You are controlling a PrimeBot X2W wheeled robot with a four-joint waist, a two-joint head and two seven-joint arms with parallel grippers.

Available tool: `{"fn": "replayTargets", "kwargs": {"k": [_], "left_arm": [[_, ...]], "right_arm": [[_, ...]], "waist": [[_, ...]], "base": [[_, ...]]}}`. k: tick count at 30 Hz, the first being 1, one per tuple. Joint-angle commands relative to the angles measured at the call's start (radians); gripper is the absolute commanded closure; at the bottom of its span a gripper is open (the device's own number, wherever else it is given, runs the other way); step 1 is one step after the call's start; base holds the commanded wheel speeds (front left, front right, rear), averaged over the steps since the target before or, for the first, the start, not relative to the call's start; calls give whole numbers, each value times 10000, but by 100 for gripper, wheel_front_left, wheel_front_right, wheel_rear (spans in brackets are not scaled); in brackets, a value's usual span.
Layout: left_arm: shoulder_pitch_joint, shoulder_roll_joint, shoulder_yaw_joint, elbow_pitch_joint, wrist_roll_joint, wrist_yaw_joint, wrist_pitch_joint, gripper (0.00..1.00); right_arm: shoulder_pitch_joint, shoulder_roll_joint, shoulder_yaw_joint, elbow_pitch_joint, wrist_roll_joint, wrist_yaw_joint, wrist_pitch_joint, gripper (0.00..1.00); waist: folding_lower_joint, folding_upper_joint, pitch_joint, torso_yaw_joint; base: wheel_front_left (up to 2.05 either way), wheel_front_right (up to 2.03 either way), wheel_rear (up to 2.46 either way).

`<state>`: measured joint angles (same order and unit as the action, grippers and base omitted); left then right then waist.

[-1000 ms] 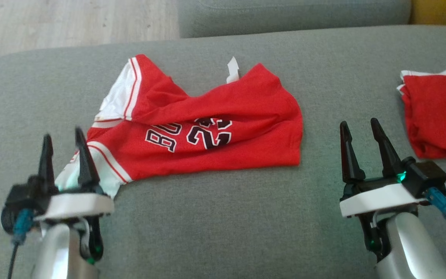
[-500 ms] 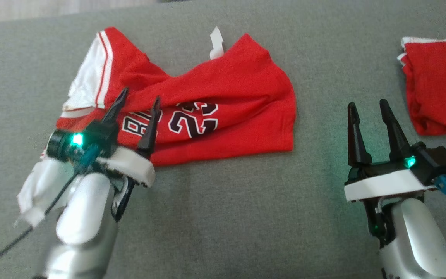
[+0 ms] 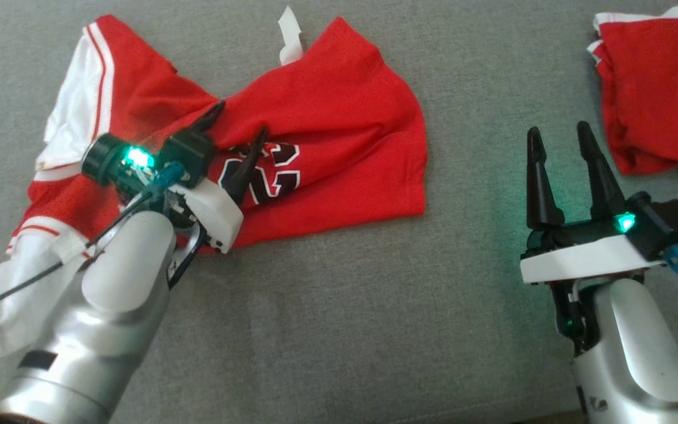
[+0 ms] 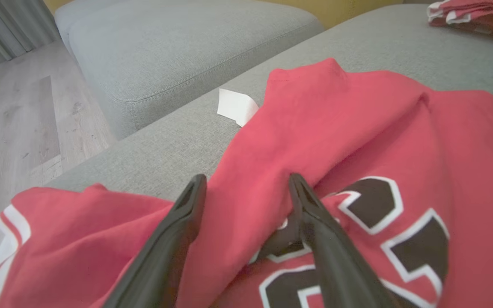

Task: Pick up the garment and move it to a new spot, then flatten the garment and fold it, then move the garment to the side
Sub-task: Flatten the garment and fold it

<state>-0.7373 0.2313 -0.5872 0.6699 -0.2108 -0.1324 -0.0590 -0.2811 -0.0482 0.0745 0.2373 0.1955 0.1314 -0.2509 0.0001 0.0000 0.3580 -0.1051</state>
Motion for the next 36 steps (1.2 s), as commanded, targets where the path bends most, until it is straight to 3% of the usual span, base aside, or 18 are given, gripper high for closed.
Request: {"fn": "replayTargets", "kwargs": {"k": [1,9,10,11,14,22,36], "left_arm": [[-538,394,107,-65,-122,19,140,0],[-1043,672,-805,616,-774,18,1270,0],[-1131,733,-922,633,-898,18,1353,30],[-1212,786,-1057,631,-1035,18,1428,100],[-1495,1006,-1448,521,-1481,18,1540,100],[-2962,1527,-1331,505,-1893,18,1229,100],[-5548,1957,-1105,1600,-1504,213,919,100]], "right_arm": [[-295,-20,283,-341,93,-7,-109,0],[-465,-20,391,-349,261,-7,-109,0],[-478,-20,395,-359,288,-7,-109,0],[-489,-20,387,-367,308,-7,-109,0],[-512,-20,393,-371,369,-7,-109,0],[-632,-20,549,-441,567,-7,-109,0],[-986,-20,721,-674,1011,-7,-109,0]], "waist": [[-1,0,55,-106],[-1,0,173,-467],[-1,0,190,-520],[-1,0,206,-558],[-1,0,247,-680],[-1,0,502,-1084],[-1,0,1258,-1751]], "base": [[0,0,0],[0,0,0],[0,0,0],[0,0,0],[0,0,0],[0,0,0],[0,0,0]]}}
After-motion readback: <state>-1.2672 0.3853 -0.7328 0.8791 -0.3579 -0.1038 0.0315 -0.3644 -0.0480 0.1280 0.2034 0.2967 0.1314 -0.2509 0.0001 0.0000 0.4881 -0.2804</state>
